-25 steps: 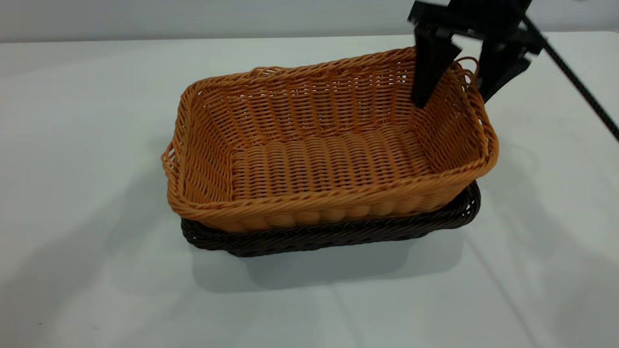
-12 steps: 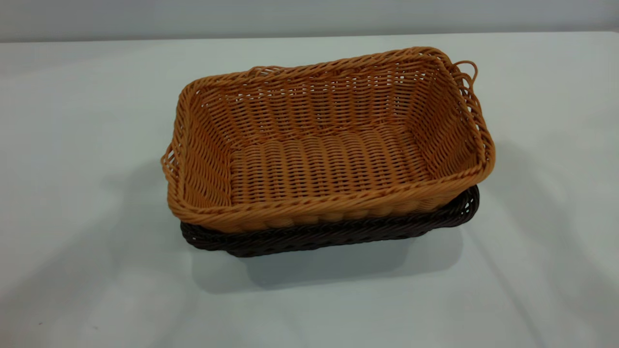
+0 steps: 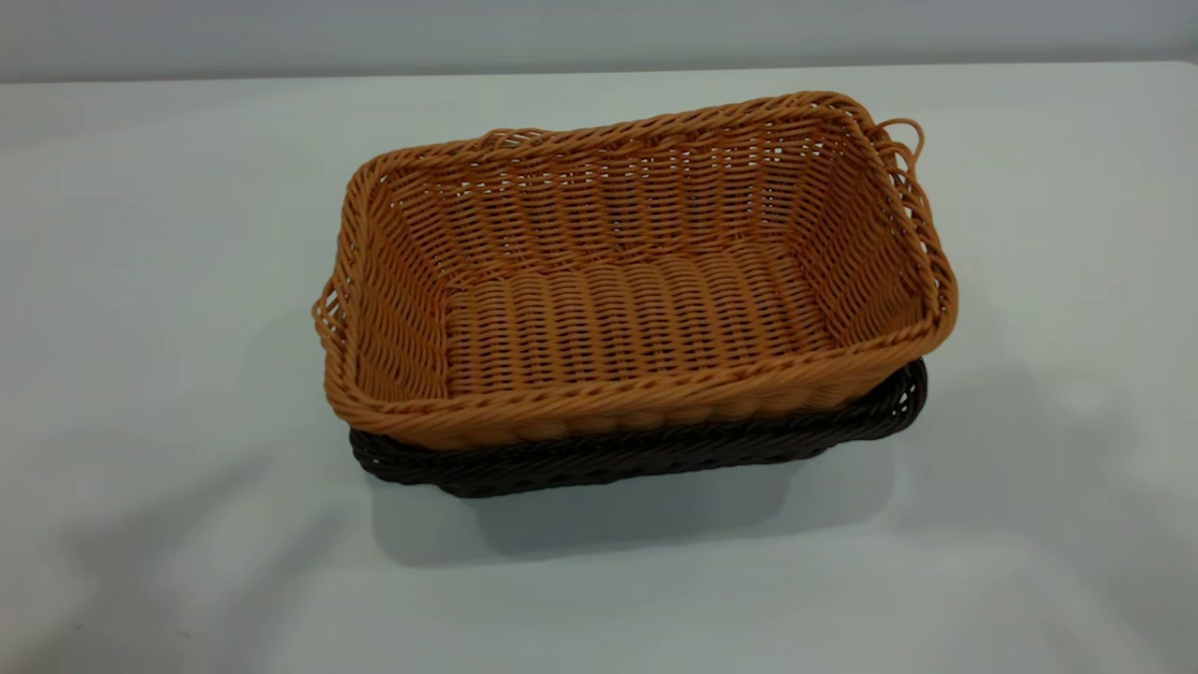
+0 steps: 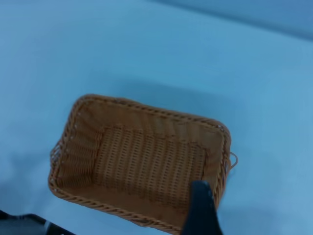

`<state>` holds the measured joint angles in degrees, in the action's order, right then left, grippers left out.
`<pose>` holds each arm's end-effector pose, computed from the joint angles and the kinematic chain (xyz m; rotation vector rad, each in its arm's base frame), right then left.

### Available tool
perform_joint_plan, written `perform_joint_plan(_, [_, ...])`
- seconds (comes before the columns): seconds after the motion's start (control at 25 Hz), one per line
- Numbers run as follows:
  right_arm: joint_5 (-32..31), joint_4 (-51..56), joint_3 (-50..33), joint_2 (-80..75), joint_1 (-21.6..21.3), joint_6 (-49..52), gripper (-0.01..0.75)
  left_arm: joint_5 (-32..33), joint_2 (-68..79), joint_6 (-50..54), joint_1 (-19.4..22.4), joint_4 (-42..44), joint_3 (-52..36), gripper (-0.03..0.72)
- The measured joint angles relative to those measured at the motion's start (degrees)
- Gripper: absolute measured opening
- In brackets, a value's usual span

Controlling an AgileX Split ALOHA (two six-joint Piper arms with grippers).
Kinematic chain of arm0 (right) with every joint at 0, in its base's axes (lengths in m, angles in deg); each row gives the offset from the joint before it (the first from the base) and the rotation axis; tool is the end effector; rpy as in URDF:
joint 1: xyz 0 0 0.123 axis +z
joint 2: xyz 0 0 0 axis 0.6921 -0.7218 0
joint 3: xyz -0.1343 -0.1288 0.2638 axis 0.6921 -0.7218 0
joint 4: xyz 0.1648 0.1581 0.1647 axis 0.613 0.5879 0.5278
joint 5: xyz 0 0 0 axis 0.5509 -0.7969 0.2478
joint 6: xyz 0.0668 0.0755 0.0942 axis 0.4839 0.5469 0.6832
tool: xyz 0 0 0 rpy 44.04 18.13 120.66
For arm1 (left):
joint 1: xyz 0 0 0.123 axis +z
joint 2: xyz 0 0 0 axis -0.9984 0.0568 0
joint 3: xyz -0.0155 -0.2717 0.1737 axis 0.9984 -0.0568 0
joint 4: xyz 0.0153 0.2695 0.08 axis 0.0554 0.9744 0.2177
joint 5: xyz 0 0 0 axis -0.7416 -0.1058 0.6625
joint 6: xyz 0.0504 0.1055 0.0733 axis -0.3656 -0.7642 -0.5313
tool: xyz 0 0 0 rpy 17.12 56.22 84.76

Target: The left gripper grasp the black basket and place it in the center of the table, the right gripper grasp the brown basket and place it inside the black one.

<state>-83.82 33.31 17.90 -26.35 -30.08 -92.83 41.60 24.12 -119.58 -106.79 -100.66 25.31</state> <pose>0.2725 0.1046 0.4727 -0.4750 2.3594 0.4123 0.2024 -0.1025 0.4938 0.6707 1.2955 -0.1142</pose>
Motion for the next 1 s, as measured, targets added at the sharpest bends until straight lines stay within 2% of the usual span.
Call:
perform_joint_plan(0.16, [-0.1, -0.2, -5.9, 7.1, 0.0, 0.2, 0.475, -0.2, -2.8, 4.0, 0.0, 0.0, -5.4, 0.493])
perform_joint_plan(0.4, [-0.1, -0.6, -21.4, 16.2, 0.0, 0.7, 0.475, 3.0, -2.0, 18.7, 0.0, 0.2, -7.8, 0.493])
perform_joint_plan(0.48, [-0.1, -1.1, -26.6, 19.7, 0.0, 1.1, 0.475, 6.6, -1.0, 22.0, 0.0, 1.0, -7.8, 0.493])
perform_joint_plan(0.64, [-0.1, -3.8, -34.9, 26.8, 0.0, 3.9, 0.475, 17.7, 1.3, 28.3, 0.0, 5.5, -7.9, 0.493])
perform_joint_plan(0.76, [-0.1, -6.0, -40.7, 32.3, 0.0, 6.3, 0.475, 26.8, 2.4, 34.9, 0.0, 12.2, -7.9, 0.493])
perform_joint_plan(1.0, [1.9, -10.0, -52.5, 43.4, 0.0, 8.2, 0.475, 40.9, 2.5, 51.4, 0.0, 31.5, -7.9, 0.493])
